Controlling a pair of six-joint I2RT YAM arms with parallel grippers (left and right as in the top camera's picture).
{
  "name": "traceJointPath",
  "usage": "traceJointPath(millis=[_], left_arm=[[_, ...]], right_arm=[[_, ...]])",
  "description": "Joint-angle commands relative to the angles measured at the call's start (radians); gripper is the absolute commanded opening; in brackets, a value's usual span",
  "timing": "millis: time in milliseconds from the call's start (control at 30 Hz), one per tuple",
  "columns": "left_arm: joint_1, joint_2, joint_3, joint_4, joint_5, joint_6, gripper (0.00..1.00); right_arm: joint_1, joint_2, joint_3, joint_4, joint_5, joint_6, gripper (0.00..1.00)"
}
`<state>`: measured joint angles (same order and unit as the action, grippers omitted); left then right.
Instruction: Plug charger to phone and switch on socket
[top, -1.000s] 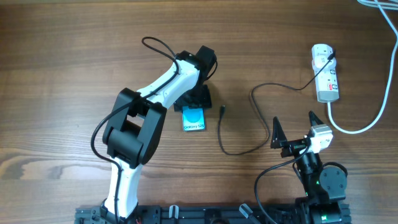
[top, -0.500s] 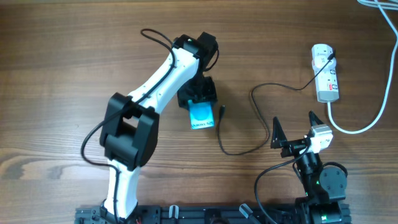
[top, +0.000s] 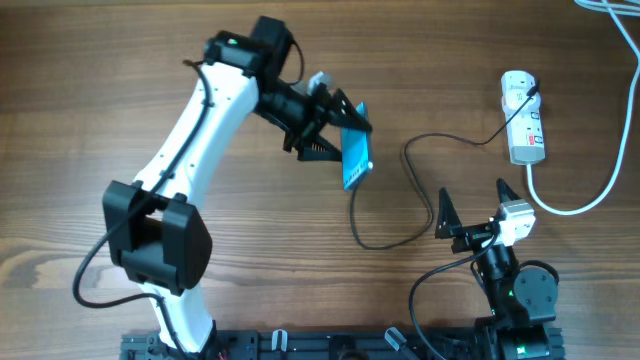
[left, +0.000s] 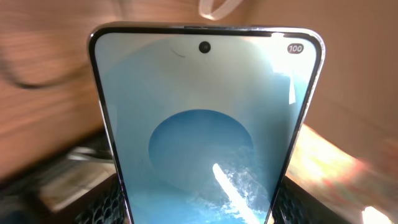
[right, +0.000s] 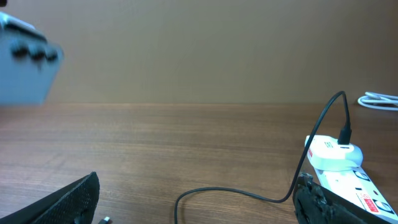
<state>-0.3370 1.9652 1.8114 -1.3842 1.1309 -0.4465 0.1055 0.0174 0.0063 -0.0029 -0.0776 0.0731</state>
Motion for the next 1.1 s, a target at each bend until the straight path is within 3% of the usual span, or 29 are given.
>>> traceJointPath(millis=[0,200,433,1067], left_arm=[[0.051,-0.037,0.023,-0.001,0.339,0.022,0.62],[0.107,-0.037,0.023,-0.002,0.433,0.011,0.61],[0.142,-0.037,0.023,-0.012,0.446,-0.147,0.58],[0.217,-0.037,0.023,-0.023,0.446,-0.146,0.57]], right_arm=[[-0.005,-0.010,-0.001,0.003,0.013,-0.014,1.00],[-0.005,-0.010,-0.001,0.003,0.013,-0.014,0.99],[-0.005,-0.010,-0.001,0.003,0.013,-0.014,1.00],[-0.005,-0.010,-0.001,0.003,0.013,-0.014,1.00]])
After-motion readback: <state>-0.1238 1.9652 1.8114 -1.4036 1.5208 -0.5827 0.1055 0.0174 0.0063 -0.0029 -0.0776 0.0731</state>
